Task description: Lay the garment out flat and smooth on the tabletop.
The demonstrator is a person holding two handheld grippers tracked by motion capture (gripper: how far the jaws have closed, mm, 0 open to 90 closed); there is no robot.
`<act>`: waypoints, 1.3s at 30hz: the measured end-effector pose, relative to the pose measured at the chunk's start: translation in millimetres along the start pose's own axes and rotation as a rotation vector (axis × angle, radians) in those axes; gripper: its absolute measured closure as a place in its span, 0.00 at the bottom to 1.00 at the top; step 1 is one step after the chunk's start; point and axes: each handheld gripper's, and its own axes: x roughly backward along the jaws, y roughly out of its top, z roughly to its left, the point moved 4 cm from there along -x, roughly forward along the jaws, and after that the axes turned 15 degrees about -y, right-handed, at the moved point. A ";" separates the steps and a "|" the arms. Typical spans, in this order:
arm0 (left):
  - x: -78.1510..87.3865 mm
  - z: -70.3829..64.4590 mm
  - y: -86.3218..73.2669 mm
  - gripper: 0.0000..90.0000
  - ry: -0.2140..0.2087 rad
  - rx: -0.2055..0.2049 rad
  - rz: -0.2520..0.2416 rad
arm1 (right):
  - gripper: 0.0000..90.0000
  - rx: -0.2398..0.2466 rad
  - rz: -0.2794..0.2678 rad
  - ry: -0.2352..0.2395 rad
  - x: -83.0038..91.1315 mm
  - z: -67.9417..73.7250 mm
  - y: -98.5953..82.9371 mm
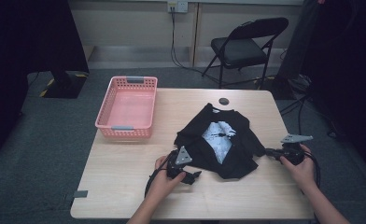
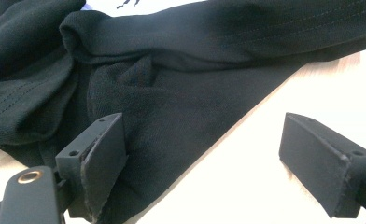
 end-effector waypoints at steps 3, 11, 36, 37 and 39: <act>-0.1 -0.5 0.0 0.16 0.002 0.003 0.000 | 0.99 -0.022 -0.010 0.004 1.1 -8.0 4.2; -0.6 -1.2 0.2 0.16 0.005 0.006 0.000 | 0.99 -0.077 -0.023 -0.045 4.7 -43.9 17.4; -4.4 -3.1 1.6 0.09 0.000 0.012 0.010 | 0.99 -0.212 0.014 -0.248 -26.1 -118.7 52.6; -4.4 -3.1 1.6 0.09 0.000 0.012 0.010 | 0.99 -0.210 0.019 -0.258 -26.0 -118.9 54.0; -4.4 -3.1 1.6 0.09 0.000 0.012 0.010 | 0.98 -0.211 0.014 -0.258 -25.7 -119.0 54.7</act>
